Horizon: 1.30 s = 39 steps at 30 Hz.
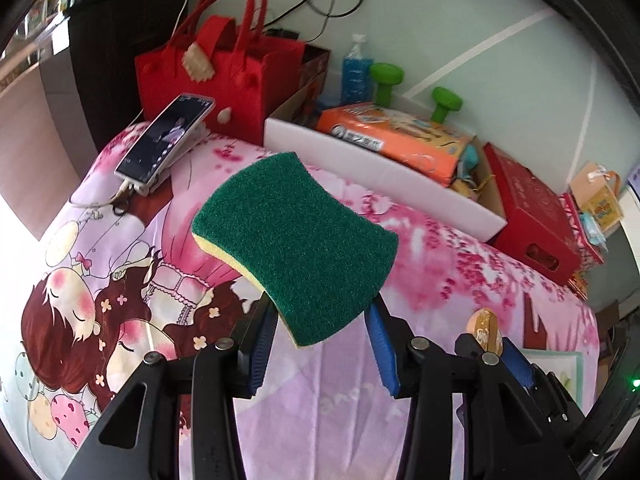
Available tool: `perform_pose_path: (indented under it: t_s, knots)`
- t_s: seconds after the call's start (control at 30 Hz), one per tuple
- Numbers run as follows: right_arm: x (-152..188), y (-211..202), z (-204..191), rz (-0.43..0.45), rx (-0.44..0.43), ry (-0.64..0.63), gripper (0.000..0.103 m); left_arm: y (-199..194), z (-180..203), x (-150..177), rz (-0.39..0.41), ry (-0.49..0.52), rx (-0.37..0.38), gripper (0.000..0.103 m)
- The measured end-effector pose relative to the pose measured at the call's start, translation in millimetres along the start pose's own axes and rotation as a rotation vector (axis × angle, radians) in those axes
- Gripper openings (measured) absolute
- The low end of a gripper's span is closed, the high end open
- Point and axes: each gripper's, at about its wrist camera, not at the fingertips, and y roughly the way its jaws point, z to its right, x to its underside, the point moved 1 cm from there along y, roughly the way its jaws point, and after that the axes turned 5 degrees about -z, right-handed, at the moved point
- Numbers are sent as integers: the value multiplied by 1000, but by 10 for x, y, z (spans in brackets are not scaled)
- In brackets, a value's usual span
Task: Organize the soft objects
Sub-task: 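Carry the sponge and tin over the white tray and release them inside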
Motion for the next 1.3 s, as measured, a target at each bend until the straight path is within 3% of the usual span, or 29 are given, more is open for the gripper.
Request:
perform_pose_path:
  t_s: [0.7, 1.3]
  knots:
    - [165, -983, 219, 81, 62, 56, 54, -558, 382, 487, 57, 120, 40, 46]
    - [734, -1505, 1122, 87, 154, 287, 54, -725, 1275, 1155, 37, 390, 131, 46]
